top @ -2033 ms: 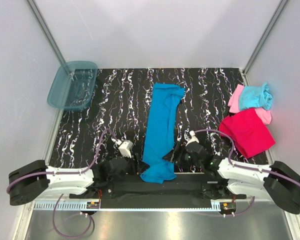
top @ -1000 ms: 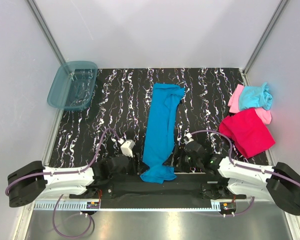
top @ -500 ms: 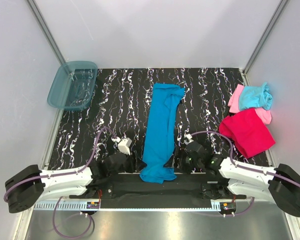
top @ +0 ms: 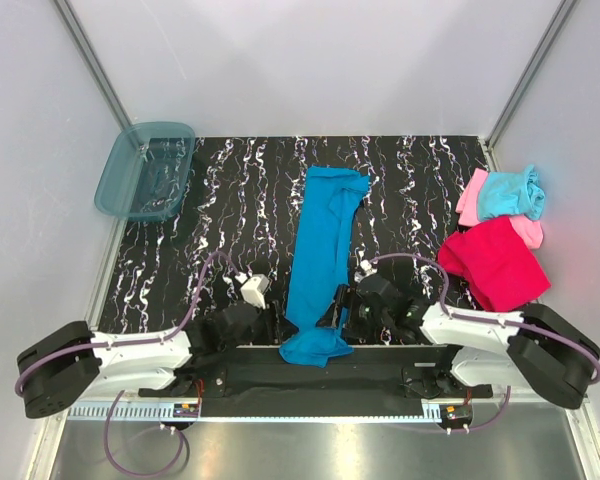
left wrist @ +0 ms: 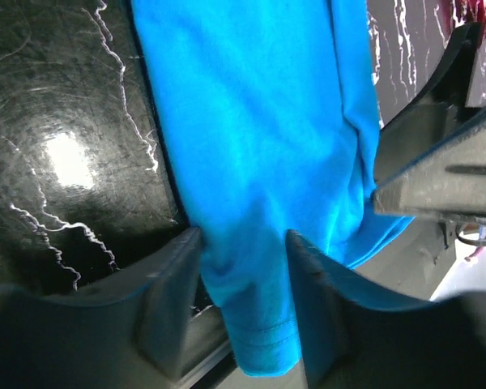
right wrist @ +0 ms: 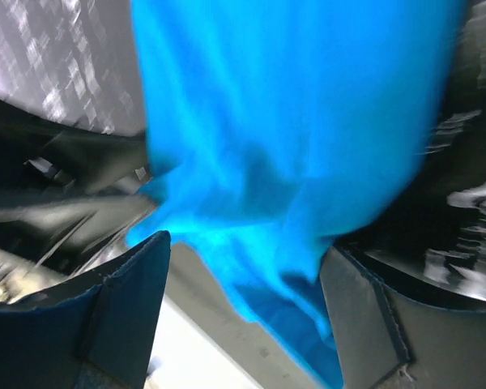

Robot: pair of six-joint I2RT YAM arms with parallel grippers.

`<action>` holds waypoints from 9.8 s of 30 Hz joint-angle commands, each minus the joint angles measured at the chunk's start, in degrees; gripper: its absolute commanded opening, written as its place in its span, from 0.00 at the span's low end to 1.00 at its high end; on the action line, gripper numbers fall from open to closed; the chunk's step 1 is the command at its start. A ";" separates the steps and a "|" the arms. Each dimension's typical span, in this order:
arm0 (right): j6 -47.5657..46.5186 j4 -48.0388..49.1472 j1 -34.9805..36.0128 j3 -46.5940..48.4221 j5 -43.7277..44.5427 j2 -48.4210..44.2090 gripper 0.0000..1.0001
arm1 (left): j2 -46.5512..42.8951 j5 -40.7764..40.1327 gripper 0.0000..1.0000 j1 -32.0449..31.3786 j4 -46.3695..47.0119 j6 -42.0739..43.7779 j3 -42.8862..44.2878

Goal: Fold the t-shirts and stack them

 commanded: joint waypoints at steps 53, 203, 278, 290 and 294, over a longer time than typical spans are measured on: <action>-20.33 2.62 -43.68 64.67 -8.46 56.64 0.82 | 71.43 40.23 0.67 48.07 -0.87 15.06 79.24; -13.75 -3.63 -20.57 -0.11 2.08 -3.65 0.67 | 11.84 -6.79 0.60 3.77 3.34 7.24 8.92; -3.99 -0.81 0.00 2.18 9.11 3.29 0.45 | 4.64 -7.93 0.41 2.02 -5.27 7.15 11.30; -2.05 2.97 3.34 3.68 10.43 8.58 0.36 | 2.71 -8.63 0.27 2.02 -5.70 7.33 10.24; -2.49 -0.10 3.43 3.24 12.53 5.94 0.13 | 2.18 -8.90 0.02 2.10 -5.53 7.50 9.80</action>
